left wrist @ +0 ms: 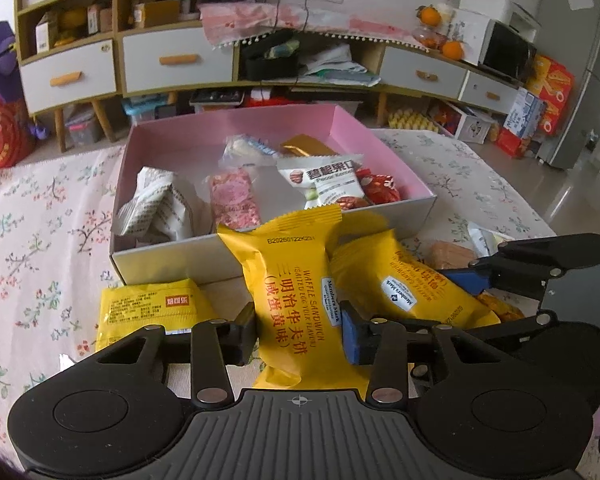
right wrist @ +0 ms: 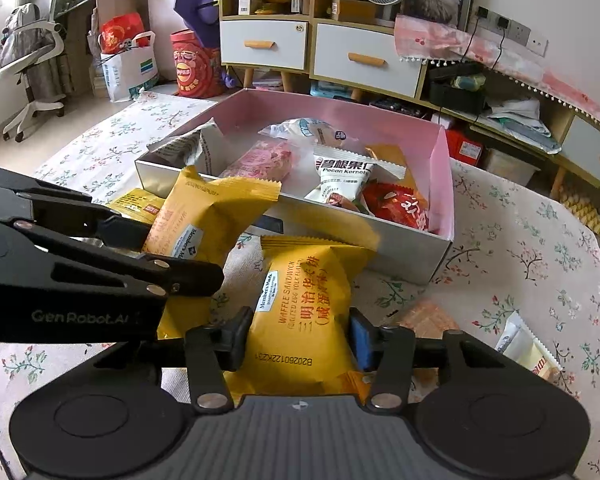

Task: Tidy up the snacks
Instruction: 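Grasp a yellow pastry bag with the left tool while the right tool grasps another, then carry both yellow pastry bags into the pink box and open both tools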

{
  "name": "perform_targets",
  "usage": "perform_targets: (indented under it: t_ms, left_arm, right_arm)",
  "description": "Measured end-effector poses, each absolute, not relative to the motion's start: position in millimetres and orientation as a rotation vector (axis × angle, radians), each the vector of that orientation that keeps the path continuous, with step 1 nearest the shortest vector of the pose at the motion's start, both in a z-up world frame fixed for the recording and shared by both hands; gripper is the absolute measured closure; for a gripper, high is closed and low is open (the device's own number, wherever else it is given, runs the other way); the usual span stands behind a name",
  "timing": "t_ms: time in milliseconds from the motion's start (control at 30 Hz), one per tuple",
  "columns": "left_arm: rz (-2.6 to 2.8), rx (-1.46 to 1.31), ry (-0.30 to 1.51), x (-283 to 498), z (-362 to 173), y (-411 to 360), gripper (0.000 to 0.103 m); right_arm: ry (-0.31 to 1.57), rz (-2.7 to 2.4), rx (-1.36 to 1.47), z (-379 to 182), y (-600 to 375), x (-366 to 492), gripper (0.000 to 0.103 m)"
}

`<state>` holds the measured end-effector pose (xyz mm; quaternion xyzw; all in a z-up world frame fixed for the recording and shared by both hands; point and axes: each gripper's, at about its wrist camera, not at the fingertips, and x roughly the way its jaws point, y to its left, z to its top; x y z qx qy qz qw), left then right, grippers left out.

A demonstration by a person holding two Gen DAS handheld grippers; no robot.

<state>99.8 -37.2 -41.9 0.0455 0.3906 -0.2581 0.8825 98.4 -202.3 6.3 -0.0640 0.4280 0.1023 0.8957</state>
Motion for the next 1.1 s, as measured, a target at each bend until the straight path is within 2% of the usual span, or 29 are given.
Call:
perform_targets:
  t_ms: [333, 867, 1100]
  left_arm:
    - [-0.553, 0.14, 0.803, 93, -33, -30, 0.065]
    - [-0.521, 0.163, 0.747, 88, -3, -5, 0.065]
    - [-0.475, 0.185, 0.716, 112, 14, -5, 0.065]
  right_arm:
    - [0.883, 0.215, -0.149, 14, -202, 94, 0.081]
    - [0.783, 0.166, -0.067, 51, -225, 96, 0.082]
    - [0.728, 0.147, -0.04, 68, -230, 114, 0.082]
